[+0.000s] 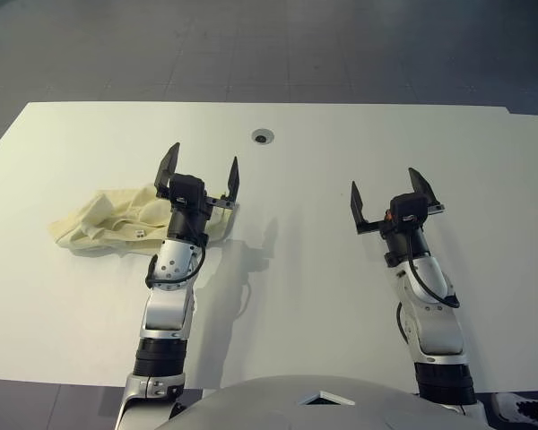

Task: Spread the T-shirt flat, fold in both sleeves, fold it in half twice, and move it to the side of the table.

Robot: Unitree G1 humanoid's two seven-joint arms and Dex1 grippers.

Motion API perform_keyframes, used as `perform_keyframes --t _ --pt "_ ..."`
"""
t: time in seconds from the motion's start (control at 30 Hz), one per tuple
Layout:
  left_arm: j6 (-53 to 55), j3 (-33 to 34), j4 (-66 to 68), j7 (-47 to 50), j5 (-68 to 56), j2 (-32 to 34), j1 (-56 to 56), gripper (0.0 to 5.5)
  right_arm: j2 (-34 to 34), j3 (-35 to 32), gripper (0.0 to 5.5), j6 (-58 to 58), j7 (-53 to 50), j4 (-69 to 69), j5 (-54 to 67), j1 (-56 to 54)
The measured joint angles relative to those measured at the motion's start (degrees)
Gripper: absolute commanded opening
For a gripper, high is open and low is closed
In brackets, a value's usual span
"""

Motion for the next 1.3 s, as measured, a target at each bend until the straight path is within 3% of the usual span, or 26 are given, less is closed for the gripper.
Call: perform_keyframes --t 0.47,0.6,0.8,0.9,1.0,1.3 --pt "0.0 0.8 0.0 0.74 0.0 0.01 0.0 5.4 -0.02 0.04 5.37 0.0 0.0 0.0 -0.03 0.0" --pt "-0.43 4.46 0.56 1.81 -0.83 1.29 -1.53 5.4 -0.01 0.09 5.37 0.02 -0.05 -0.41 -0.04 0.22" --pt "-1.33 15.76 7.67 5.32 2.24 13.58 -7.59 5.4 0.04 0.52 5.37 0.28 -0.14 -2.11 -0.01 1.4" --pt "-4.72 17.89 17.76 9.23 9.88 23.75 -10.95 5.4 0.36 0.69 5.37 0.69 -0.28 -3.92 -0.03 2.5" --pt "-8.52 17.94 30.23 12.37 13.85 30.46 -14.12 5.4 0.55 1.05 5.37 1.44 -0.3 -5.33 -0.03 3.57" --pt "-18.28 12.39 59.84 14.23 17.38 39.67 -20.28 5.4 0.92 1.26 5.37 2.62 -0.37 -7.99 -0.02 4.79"
